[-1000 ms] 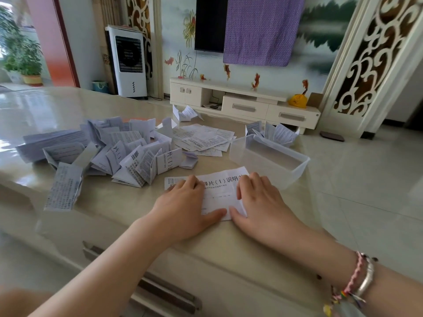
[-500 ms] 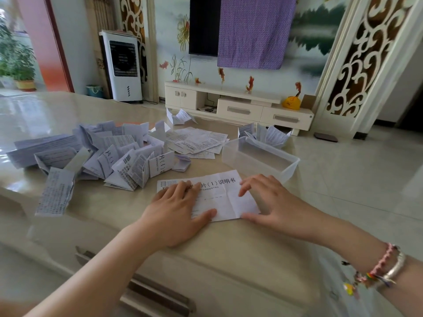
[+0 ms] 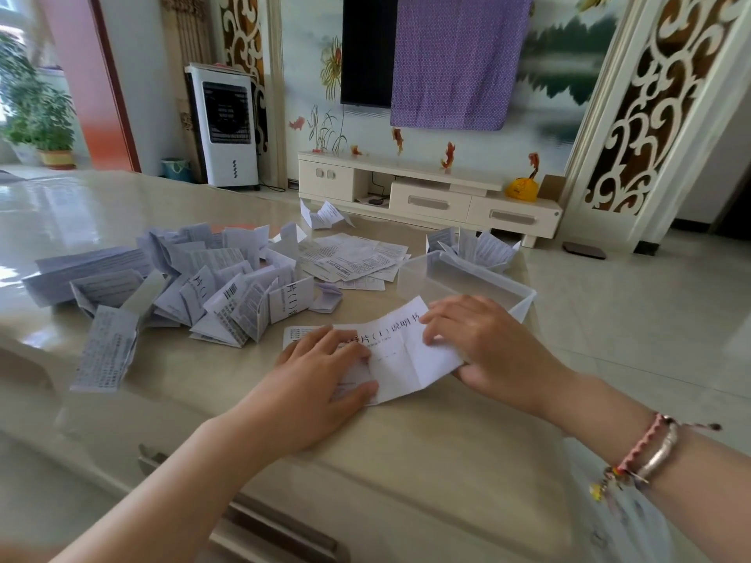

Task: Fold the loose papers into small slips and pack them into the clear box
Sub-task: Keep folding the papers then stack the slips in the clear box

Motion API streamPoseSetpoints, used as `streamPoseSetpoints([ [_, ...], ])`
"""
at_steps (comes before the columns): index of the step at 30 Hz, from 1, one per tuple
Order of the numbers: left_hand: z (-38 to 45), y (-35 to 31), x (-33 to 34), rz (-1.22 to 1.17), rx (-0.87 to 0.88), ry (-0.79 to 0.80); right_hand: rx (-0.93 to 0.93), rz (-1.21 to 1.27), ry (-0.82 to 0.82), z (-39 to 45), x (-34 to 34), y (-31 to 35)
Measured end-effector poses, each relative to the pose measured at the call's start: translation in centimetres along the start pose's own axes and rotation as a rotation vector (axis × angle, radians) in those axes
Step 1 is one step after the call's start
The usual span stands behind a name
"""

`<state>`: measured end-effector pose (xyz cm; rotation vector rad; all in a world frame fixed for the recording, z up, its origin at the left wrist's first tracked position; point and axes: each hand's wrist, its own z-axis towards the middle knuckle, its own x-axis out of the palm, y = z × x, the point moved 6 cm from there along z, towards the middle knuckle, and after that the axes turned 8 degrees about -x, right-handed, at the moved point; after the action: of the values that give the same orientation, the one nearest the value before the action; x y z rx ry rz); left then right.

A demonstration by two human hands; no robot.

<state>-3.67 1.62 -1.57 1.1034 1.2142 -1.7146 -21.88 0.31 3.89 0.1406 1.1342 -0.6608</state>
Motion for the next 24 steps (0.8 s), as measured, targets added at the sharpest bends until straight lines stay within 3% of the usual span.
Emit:
streamPoseSetpoints([
  [6, 0.4, -0.2, -0.5, 0.025, -0.011, -0.018, 0.061, 0.261, -0.243, 1.2, -2.3, 0.6],
  [12, 1.3, -1.2, -0.1, -0.145, 0.037, 0.053, 0.016, 0.26, -0.323, 2.7, -2.6, 2.3],
  [17, 1.0, -1.8, -0.6, -0.311, 0.15, 0.116, 0.05, 0.351, -0.259, 5.2, -0.8, 1.9],
  [20, 1.3, 0.0, -1.1, -0.363, 0.063, 0.037, 0.062, 0.424, -0.162, 7.0, 1.3, 1.6],
  [24, 1.1, 3.4, -3.1, -0.195, -0.152, -0.144, 0.047, 0.44, 0.011, 8.3, 4.7, 1.4],
])
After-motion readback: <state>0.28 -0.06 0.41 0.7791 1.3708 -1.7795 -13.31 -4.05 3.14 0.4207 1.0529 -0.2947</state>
